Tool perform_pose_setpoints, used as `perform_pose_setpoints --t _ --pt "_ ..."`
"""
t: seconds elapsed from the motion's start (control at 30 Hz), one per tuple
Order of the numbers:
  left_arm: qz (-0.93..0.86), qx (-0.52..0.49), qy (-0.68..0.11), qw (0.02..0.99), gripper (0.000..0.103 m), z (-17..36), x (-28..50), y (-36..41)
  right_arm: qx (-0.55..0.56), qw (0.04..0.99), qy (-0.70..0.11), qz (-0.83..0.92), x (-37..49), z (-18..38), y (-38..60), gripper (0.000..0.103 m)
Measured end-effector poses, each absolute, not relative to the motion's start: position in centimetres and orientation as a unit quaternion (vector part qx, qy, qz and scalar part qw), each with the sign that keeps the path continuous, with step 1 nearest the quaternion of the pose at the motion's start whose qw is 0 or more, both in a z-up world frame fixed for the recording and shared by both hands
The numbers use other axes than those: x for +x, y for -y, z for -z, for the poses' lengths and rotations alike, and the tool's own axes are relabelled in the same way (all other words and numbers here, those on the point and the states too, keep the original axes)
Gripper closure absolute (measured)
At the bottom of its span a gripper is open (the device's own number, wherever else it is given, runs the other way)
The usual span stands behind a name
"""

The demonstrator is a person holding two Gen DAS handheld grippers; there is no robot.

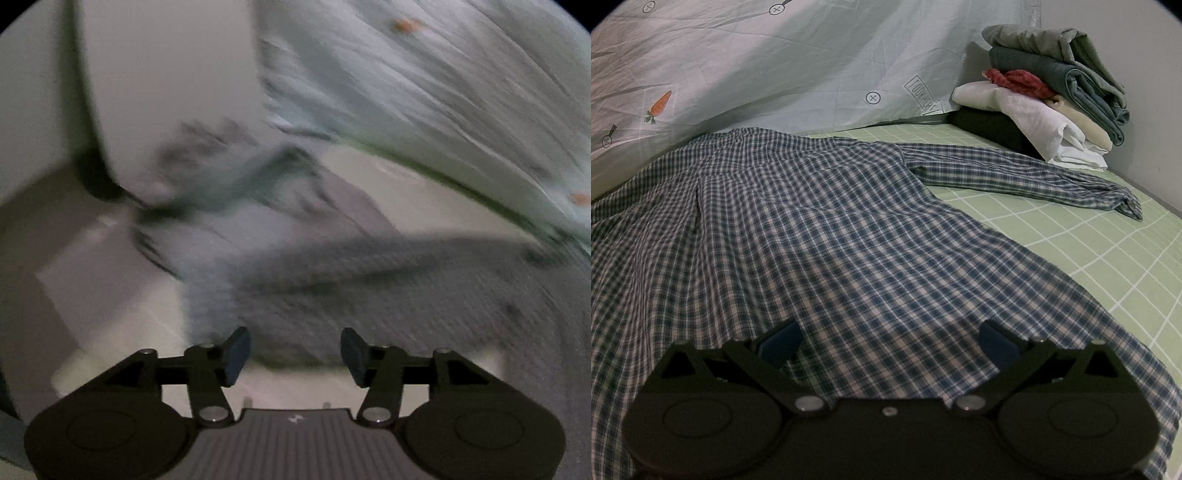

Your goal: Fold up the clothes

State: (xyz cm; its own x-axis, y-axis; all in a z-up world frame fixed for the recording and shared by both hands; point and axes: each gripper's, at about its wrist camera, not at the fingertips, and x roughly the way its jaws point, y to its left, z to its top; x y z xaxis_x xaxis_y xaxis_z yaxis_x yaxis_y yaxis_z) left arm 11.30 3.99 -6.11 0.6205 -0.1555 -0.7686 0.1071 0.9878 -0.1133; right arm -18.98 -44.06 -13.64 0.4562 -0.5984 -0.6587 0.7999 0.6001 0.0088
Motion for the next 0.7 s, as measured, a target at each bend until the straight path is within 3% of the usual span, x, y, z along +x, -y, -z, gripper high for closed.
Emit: perform_pose_setpoints --t 0.17,0.57,0.67,0.7 --pt "0.187 0.017 -0.478 0.858 0.033 8.1 7.8 1.5 0.165 0.842 -0.324 0.398 -20.4 13.0 44.9 0.0" --pt "0.195 0.051 -0.522 0.829 0.033 11.4 0.5 8.6 0.17 0.824 -0.36 0.403 -26.3 12.1 49.6 0.0" --pt "0.177 0.072 -0.516 0.835 0.033 11.6 -0.5 9.7 0.189 0.823 -0.375 0.382 -27.6 12.7 51.0 0.01" --pt "0.171 0.074 -0.515 0.836 0.033 11.6 -0.7 10.0 0.181 0.831 -0.375 0.368 -27.7 12.5 51.1 0.021"
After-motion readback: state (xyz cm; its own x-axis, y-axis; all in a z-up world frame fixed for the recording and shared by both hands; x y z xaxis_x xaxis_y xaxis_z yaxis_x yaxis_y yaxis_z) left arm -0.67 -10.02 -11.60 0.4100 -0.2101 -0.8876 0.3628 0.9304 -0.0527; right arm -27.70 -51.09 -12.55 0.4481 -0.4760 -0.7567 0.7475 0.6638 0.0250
